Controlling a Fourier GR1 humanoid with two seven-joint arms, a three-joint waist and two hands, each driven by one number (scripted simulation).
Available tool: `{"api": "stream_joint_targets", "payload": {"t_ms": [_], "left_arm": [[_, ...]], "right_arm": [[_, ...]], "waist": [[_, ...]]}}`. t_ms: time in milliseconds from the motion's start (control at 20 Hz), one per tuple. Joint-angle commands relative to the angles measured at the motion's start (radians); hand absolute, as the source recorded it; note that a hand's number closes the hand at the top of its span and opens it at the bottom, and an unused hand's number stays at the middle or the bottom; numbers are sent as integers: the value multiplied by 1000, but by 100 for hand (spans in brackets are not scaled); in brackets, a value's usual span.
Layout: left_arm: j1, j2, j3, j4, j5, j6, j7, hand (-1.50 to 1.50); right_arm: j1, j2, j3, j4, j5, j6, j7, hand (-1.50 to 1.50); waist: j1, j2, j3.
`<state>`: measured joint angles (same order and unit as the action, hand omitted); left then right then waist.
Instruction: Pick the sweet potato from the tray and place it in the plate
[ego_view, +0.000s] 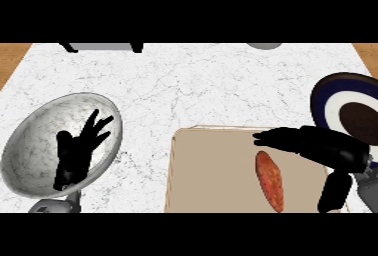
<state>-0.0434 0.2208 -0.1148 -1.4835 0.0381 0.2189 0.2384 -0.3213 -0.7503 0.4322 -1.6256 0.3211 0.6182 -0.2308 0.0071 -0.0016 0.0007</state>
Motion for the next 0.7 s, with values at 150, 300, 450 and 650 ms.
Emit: {"api": "stream_joint_targets", "payload": {"t_ms": [150, 300, 450, 650], "left_arm": [[29, -25, -6, -74, -38, 2, 51, 0], [10, -44, 34, 9, -29, -22, -15, 0], [53, -64, 14, -49, -58, -17, 6, 0], [9, -73, 24, -50, -86, -13, 44, 0]], "right_arm": [[22, 115, 6, -35, 105, 86, 120, -150], [-14, 144, -11, 97, 209, 81, -9, -150], [36, 138, -50, 17, 224, 135, -11, -150], [84, 200, -44, -32, 272, 146, 30, -150]], "waist": [[-4, 0, -1], [-2, 2, -1], [-5, 1, -1], [-8, 0, -1]]}}
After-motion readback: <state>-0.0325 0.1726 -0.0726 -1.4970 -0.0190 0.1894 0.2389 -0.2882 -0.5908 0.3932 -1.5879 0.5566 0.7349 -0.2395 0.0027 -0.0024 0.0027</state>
